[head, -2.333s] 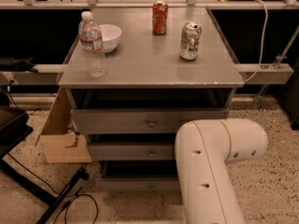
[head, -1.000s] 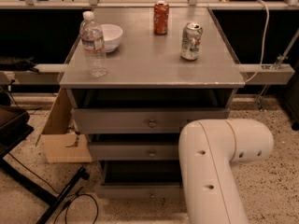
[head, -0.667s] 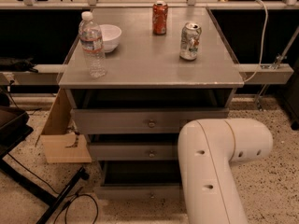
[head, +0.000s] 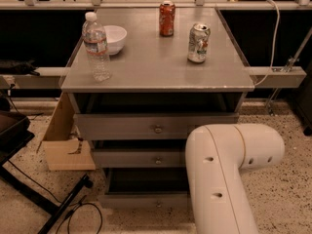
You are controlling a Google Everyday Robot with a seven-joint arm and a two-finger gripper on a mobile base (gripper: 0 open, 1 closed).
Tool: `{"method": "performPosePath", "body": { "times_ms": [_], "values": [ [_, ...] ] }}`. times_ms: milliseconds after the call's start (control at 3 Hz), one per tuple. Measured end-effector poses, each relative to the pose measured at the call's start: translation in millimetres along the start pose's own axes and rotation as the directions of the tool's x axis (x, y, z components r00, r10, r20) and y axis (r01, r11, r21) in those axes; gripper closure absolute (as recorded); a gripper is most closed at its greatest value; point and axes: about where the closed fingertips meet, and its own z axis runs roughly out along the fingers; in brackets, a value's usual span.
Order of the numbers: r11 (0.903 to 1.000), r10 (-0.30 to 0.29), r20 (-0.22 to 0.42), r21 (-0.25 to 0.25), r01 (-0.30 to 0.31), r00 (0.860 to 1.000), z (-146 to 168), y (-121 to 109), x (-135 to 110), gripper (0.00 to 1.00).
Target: Open bottom drawer
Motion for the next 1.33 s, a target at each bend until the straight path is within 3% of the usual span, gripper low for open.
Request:
{"method": "performPosePath", "body": {
  "times_ms": [667,1333],
  "values": [
    [1.0000,0.000,0.000,0.000,0.000,1.000,0.0,0.0,0.0,0.03],
    [1.0000,0.000,0.000,-0.001,0.000,1.000,0.2,0.4,0.1,0.00]
  ]
}}
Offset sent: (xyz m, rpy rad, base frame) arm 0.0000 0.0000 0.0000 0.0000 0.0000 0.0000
